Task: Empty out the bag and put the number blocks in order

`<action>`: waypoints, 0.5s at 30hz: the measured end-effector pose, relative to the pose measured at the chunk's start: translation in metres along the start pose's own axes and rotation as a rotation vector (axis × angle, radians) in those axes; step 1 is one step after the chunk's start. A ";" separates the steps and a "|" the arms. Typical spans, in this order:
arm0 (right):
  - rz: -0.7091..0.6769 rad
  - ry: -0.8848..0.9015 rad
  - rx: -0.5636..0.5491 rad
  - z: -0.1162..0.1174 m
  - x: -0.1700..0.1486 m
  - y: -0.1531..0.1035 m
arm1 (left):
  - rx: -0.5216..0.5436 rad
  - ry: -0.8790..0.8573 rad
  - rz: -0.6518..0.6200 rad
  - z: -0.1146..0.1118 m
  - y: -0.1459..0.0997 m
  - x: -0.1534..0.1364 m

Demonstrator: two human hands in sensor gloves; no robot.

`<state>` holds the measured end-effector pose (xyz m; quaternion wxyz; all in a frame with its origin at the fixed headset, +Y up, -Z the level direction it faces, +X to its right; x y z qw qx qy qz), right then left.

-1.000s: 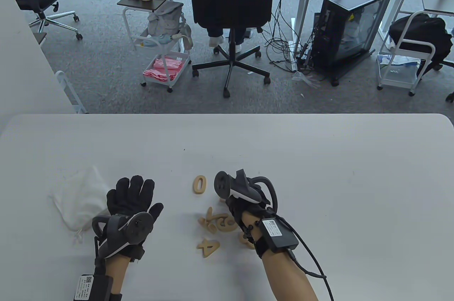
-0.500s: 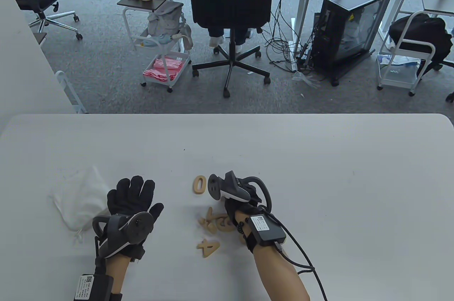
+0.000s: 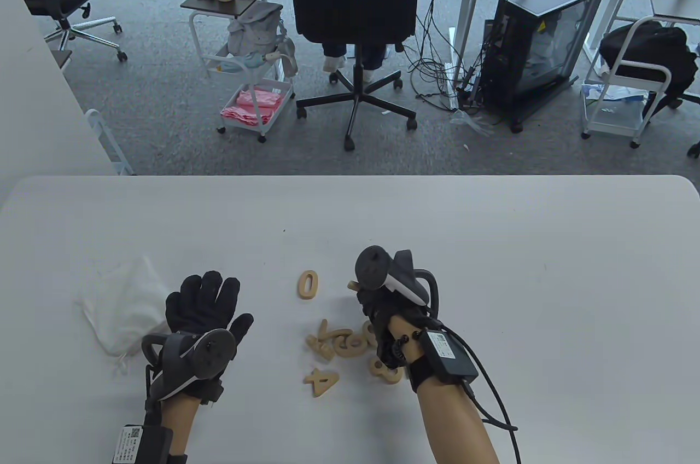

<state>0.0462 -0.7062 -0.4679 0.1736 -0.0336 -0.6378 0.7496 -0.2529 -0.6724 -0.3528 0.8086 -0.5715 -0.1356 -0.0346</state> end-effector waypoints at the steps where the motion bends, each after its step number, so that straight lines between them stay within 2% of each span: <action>1: -0.008 0.057 -0.009 -0.006 -0.004 -0.004 | 0.001 -0.001 0.000 0.000 0.000 0.000; 5: -0.017 0.225 -0.023 -0.023 -0.018 -0.018 | 0.014 0.006 -0.007 0.002 -0.001 0.001; 15: -0.002 0.374 -0.081 -0.044 -0.035 -0.038 | 0.028 -0.007 -0.001 0.004 -0.002 -0.002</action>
Point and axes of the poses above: the tracker on the back of each hand, its own x axis roughly to the thumb side, its own y axis roughly from the wrist to the fingertips, z = x × y, the point moved 3 cm from there along y, roughly from the wrist to the fingertips, and after that the axes turned 7 degrees about -y, right-handed, at the moved point
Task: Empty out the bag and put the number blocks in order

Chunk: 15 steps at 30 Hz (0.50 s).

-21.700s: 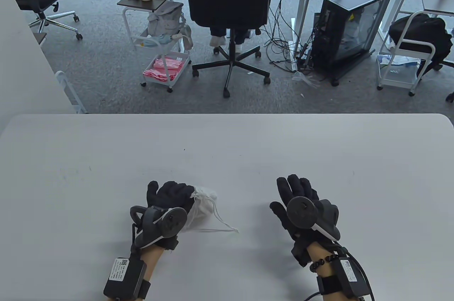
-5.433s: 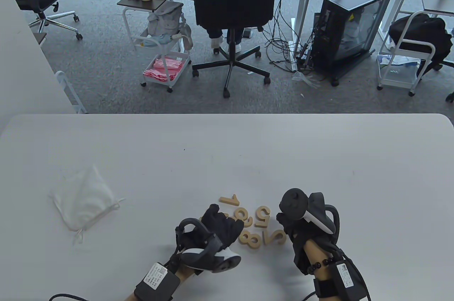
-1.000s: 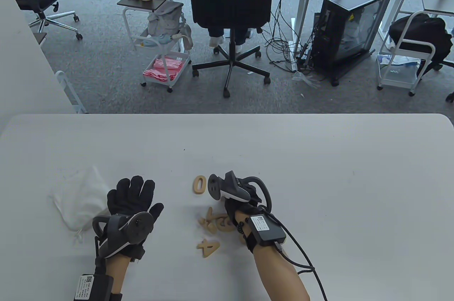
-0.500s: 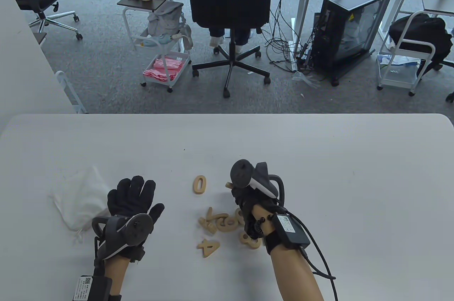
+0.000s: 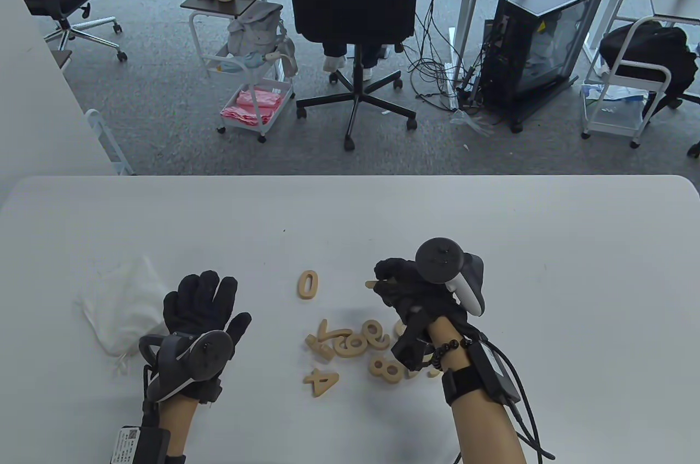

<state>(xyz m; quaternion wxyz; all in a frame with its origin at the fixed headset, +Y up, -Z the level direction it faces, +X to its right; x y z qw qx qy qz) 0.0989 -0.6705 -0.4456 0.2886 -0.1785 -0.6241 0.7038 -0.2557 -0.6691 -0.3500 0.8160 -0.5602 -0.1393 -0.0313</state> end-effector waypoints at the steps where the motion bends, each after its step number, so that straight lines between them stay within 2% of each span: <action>1: -0.004 -0.005 -0.017 -0.003 0.002 -0.001 | 0.003 -0.004 0.002 0.000 0.000 -0.001; 5: -0.010 0.039 -0.011 -0.009 0.009 -0.002 | 0.001 -0.007 0.001 0.000 0.000 -0.001; 10: -0.005 0.005 -0.027 -0.016 0.018 0.003 | -0.003 -0.004 0.006 -0.001 0.000 -0.002; 15: 0.029 -0.023 -0.008 -0.009 0.023 0.012 | 0.000 0.002 0.006 0.000 0.000 -0.002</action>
Point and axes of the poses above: the tracker on the back of each hand, its own x axis roughly to the thumb side, its own y axis roughly from the wrist to the fingertips, z = x × y, the point moved 3 cm from there along y, roughly from the wrist to the fingertips, and after that the axes turned 7 degrees about -y, right-handed, at the moved point
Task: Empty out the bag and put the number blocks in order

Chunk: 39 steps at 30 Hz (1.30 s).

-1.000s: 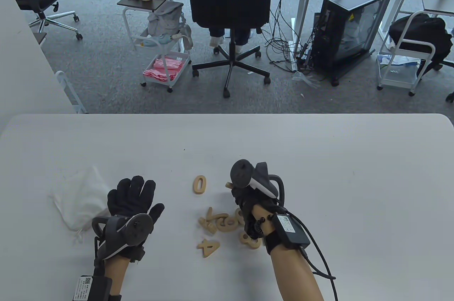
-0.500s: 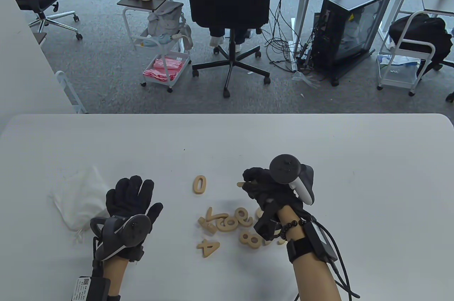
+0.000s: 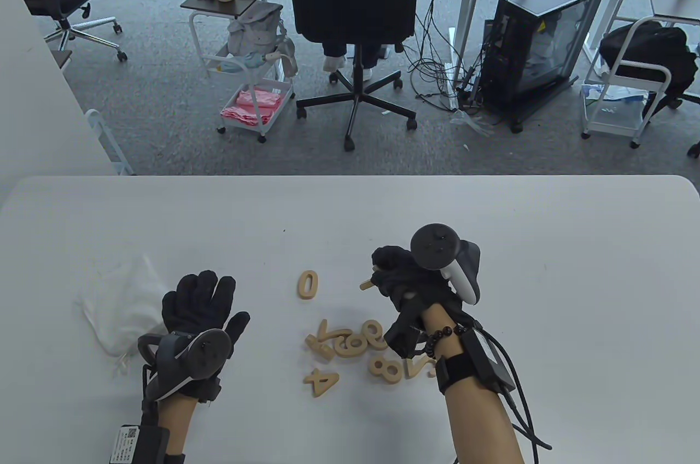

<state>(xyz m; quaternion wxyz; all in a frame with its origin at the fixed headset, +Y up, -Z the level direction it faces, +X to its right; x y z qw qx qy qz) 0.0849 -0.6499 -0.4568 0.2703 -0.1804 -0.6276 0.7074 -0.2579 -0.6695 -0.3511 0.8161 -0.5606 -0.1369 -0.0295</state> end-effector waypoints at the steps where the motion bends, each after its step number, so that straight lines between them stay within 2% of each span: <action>1: 0.004 -0.012 0.023 0.003 0.002 0.003 | 0.000 0.002 0.000 0.000 0.000 0.000; 8: -0.051 -0.106 0.077 0.017 0.033 0.019 | 0.012 0.008 0.004 0.002 0.000 -0.001; 12: -0.061 -0.147 0.028 0.026 0.049 0.030 | 0.014 0.008 0.009 0.003 0.000 -0.003; 15: -0.041 -0.117 0.051 0.039 0.053 0.045 | 0.013 0.004 0.013 0.004 0.000 -0.004; 20: -0.021 -0.175 0.033 0.055 0.051 0.066 | 0.015 0.012 0.023 0.004 0.000 -0.006; 25: 0.056 -0.172 0.097 0.084 0.038 0.097 | 0.001 0.008 0.046 0.001 0.000 -0.011; 30: 0.109 -0.307 0.158 0.119 0.023 0.119 | -0.007 0.012 0.053 0.000 0.000 -0.014; 37: 0.101 -0.395 0.182 0.143 0.016 0.131 | -0.013 0.011 0.061 0.000 0.001 -0.014; 39: 0.085 -0.445 0.143 0.145 0.018 0.132 | -0.017 0.011 0.064 0.000 0.001 -0.014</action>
Point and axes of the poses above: the tracker on the back of each hand, its own x axis roughly to the thumb side, its own y axis roughly from the wrist to the fingertips, z = x × y, the point moved 3 cm from there along y, roughly from the wrist to the fingertips, and after that the axes turned 7 degrees about -y, right-handed, at the moved point
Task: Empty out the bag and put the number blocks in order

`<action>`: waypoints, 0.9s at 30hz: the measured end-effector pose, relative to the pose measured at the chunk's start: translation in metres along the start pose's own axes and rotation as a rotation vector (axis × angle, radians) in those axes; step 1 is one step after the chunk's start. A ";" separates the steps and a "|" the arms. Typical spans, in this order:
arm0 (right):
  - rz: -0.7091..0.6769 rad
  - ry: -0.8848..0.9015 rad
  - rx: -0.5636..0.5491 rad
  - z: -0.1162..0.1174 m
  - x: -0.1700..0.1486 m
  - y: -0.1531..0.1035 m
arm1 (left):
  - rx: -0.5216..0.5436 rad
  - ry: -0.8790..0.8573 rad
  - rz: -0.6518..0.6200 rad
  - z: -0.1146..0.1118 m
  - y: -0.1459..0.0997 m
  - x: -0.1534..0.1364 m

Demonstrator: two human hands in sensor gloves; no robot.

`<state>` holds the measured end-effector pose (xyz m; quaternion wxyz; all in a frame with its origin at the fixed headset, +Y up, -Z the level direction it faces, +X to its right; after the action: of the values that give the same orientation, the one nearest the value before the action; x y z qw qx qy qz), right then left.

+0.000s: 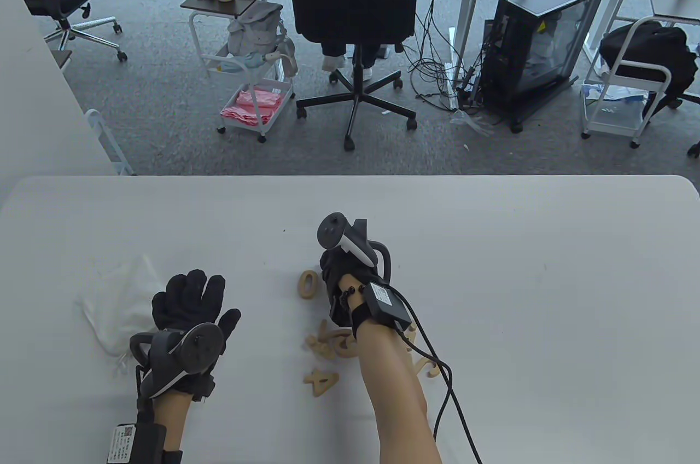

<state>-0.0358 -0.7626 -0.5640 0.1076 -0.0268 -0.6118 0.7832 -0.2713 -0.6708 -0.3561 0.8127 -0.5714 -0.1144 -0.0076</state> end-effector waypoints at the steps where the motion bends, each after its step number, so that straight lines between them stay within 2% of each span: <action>1: 0.000 -0.020 -0.004 0.001 0.001 0.000 | -0.002 0.000 0.000 0.000 0.000 0.000; 9: -0.035 -0.161 -0.069 0.006 0.008 0.001 | -0.009 0.000 0.005 0.000 0.000 -0.001; 27: -0.042 -0.137 -0.035 -0.001 0.001 -0.004 | -0.016 0.002 0.004 -0.002 0.001 -0.001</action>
<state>-0.0365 -0.7602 -0.5606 0.0813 0.0376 -0.6318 0.7700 -0.2717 -0.6725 -0.3581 0.8082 -0.5780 -0.1122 -0.0075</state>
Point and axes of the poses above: the tracker on the back of each hand, its own x axis roughly to the thumb side, its own y axis roughly from the wrist to the fingertips, z = x × y, the point moved 3 cm from there along y, roughly from the wrist to the fingertips, and after that the axes turned 7 degrees about -y, right-handed, at the moved point
